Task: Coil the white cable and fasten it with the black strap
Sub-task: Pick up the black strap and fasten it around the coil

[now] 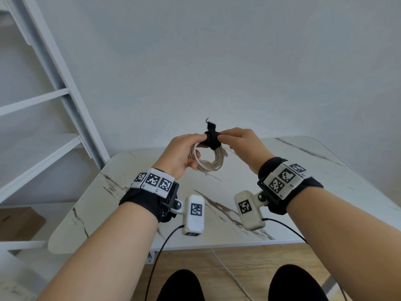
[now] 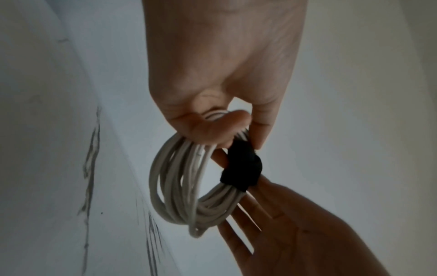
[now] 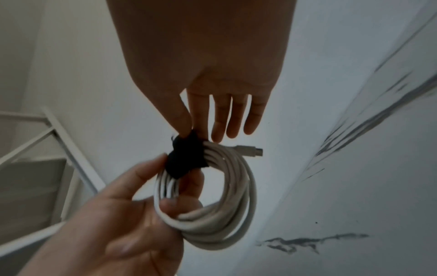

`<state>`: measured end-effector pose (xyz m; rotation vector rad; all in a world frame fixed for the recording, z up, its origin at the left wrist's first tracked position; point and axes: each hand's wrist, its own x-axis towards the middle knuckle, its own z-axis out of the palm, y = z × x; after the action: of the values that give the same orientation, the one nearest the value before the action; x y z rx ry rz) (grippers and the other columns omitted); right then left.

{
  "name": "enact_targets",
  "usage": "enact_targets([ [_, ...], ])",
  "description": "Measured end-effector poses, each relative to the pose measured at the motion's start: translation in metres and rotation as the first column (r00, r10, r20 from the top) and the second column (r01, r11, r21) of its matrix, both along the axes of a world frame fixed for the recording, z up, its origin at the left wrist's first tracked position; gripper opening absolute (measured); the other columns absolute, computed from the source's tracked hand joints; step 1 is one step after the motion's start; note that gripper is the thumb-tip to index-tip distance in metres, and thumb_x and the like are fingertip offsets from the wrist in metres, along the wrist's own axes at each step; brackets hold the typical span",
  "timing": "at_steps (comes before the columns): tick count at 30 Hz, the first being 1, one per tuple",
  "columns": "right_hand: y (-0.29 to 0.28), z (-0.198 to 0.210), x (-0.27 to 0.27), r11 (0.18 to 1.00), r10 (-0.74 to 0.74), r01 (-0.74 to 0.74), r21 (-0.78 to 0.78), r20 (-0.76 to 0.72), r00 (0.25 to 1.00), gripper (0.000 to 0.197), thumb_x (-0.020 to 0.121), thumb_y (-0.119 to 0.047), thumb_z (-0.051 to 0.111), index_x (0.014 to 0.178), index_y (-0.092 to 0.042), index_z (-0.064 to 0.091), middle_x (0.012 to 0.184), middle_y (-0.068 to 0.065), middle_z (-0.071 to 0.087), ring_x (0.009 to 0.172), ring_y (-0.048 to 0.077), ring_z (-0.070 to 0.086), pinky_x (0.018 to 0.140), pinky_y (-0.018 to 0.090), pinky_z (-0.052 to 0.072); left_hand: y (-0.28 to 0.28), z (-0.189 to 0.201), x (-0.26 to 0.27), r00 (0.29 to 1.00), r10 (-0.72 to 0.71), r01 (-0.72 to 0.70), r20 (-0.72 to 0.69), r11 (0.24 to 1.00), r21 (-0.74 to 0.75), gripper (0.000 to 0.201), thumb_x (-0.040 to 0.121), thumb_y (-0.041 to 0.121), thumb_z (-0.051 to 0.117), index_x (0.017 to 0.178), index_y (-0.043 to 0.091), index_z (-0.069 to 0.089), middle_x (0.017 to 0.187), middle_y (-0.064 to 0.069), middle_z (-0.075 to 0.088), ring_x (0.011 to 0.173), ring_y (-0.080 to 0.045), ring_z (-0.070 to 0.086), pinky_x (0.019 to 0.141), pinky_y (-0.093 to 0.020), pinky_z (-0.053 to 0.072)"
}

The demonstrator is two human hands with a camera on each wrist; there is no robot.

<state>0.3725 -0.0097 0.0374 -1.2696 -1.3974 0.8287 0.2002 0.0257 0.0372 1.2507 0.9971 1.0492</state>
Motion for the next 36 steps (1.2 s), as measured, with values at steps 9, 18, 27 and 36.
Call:
enact_targets([
  [9, 0.009, -0.012, 0.003, 0.993, 0.003, -0.001, -0.117, 0.018, 1.0, 0.039, 0.089, -0.028, 0.066, 0.127, -0.02, 0.058, 0.117, 0.001, 0.065, 0.105, 0.015, 0.06, 0.096, 0.033, 0.047, 0.003, -0.003, -0.003, 0.981, 0.018, 0.006, 0.193, 0.992, -0.123, 0.024, 0.092, 0.027, 0.064, 0.107, 0.009, 0.07, 0.101, -0.01, 0.071, 0.08, -0.018, 0.065, 0.038, -0.018, 0.041],
  [18, 0.012, -0.013, 0.006, 0.951, 0.075, -0.151, -0.269, -0.272, 0.959, 0.045, 0.088, -0.007, 0.068, 0.128, -0.002, 0.048, 0.102, 0.022, 0.067, 0.07, 0.029, 0.07, 0.071, 0.039, 0.062, 0.014, -0.008, -0.001, 0.984, 0.104, -0.074, 0.142, 0.977, -0.202, 0.025, 0.095, 0.035, 0.058, 0.105, 0.013, 0.065, 0.103, -0.011, 0.073, 0.089, -0.025, 0.069, 0.036, -0.017, 0.038],
  [27, 0.046, -0.03, 0.014, 0.949, -0.145, 0.076, -0.305, -0.212, 0.966, 0.041, 0.086, -0.014, 0.074, 0.117, 0.007, 0.057, 0.095, 0.021, 0.068, 0.064, 0.024, 0.065, 0.067, 0.033, 0.061, 0.038, -0.034, 0.0, 0.992, 0.116, -0.123, -0.051, 0.974, -0.189, 0.015, 0.092, 0.011, 0.064, 0.095, -0.004, 0.064, 0.075, -0.01, 0.058, 0.062, -0.019, 0.058, 0.054, -0.026, 0.059],
  [36, 0.083, -0.049, 0.028, 0.924, -0.151, 0.076, -0.375, -0.174, 0.973, 0.037, 0.085, -0.001, 0.071, 0.12, 0.006, 0.061, 0.115, 0.026, 0.066, 0.088, 0.029, 0.066, 0.082, 0.034, 0.058, 0.072, -0.055, 0.019, 0.989, 0.126, -0.141, -0.076, 0.956, -0.256, 0.018, 0.091, 0.001, 0.063, 0.106, -0.008, 0.059, 0.082, -0.013, 0.059, 0.064, -0.021, 0.058, 0.053, -0.027, 0.059],
])
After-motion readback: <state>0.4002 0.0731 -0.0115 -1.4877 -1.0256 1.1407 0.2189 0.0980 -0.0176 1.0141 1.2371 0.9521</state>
